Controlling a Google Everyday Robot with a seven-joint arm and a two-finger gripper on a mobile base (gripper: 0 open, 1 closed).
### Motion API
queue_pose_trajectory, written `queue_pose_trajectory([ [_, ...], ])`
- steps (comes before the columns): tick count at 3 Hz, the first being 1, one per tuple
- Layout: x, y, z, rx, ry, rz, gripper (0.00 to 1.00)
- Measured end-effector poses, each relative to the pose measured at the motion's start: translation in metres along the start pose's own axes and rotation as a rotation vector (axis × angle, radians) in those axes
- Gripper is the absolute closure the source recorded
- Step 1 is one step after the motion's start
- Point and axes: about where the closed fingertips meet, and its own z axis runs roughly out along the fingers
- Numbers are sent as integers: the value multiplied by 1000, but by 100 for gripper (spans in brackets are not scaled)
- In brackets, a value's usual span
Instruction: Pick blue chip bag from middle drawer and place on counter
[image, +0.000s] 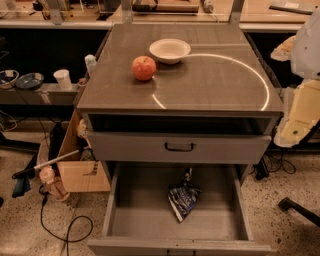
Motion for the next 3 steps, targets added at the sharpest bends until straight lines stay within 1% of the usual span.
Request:
queue_pose_trajectory([
  [1,0,0,5,13,-9,-1,0],
  [2,4,2,20,14,-44,-2,0],
  [3,11,7,47,-35,-101,-32,0],
])
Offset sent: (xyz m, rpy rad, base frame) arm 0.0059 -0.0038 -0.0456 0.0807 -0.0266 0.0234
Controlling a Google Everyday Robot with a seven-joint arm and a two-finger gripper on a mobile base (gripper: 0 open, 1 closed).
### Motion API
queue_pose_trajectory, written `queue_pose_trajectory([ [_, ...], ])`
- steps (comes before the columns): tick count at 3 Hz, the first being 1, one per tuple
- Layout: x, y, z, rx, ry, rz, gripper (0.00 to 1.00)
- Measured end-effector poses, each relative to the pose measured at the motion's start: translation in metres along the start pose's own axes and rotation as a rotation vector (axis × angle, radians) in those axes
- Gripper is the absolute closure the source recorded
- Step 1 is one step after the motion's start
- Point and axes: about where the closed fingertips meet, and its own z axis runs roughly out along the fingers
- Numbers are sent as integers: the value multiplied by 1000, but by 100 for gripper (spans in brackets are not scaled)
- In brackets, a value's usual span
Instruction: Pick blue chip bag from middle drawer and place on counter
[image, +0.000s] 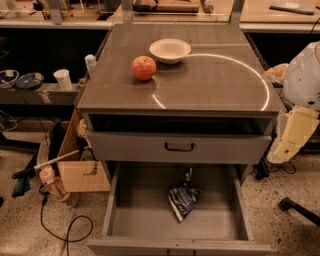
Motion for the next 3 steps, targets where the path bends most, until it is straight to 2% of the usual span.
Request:
queue_pose_trajectory([
  [1,8,1,39,-86,-117,-91,0],
  [2,12,2,65,-127,-163,-144,0],
  [3,11,4,69,-128,-165,-141,0],
])
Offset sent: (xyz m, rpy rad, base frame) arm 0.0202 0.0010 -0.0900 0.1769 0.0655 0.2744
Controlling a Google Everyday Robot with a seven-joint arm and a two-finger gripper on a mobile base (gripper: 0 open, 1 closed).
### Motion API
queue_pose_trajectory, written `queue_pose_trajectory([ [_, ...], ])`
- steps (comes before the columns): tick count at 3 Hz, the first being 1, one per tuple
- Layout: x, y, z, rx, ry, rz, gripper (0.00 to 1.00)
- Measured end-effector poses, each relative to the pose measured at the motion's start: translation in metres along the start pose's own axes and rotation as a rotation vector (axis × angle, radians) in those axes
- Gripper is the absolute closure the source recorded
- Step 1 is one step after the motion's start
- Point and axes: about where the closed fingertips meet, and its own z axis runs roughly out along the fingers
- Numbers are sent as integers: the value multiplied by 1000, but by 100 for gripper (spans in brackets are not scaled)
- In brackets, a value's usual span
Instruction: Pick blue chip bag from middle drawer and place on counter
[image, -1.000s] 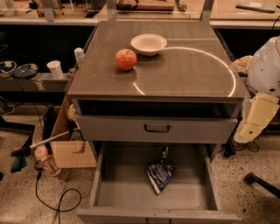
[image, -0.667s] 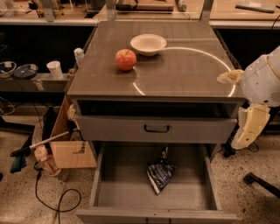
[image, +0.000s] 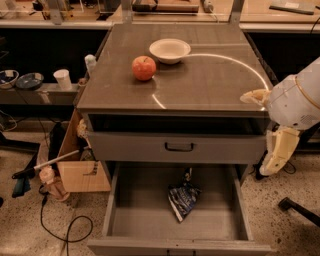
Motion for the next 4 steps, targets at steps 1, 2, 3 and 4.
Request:
queue_pose_trajectory([
  [1,7,5,23,-13,-8,27,0],
  [2,18,12,48,-20,-6,60,0],
  [3,30,14,77,-15,8,99,0],
  [4,37,8,96,43,31,142,0],
])
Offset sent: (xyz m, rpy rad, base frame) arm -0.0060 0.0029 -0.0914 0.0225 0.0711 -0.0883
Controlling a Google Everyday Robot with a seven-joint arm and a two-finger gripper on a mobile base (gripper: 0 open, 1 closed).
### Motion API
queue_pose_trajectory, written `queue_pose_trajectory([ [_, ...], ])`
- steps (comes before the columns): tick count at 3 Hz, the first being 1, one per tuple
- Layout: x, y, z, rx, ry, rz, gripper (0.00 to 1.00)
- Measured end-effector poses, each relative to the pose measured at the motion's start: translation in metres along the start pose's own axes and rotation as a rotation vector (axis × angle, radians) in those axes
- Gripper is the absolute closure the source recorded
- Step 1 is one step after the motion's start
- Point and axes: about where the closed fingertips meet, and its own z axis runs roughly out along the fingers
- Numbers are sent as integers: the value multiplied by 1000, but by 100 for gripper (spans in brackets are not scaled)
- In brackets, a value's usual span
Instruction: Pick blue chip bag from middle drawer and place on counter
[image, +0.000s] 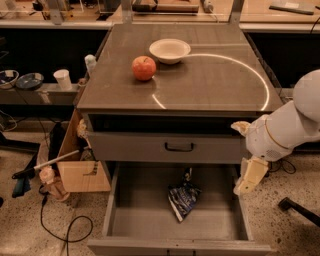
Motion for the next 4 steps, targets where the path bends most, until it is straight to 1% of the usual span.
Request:
queue_pose_trajectory([
  [1,2,2,6,-5,-6,4,0],
  [2,14,12,32,-33,-29,22,0],
  [3,32,28,72,-55,-40,46,0],
  [4,49,42,109,-60,-36,80,0],
])
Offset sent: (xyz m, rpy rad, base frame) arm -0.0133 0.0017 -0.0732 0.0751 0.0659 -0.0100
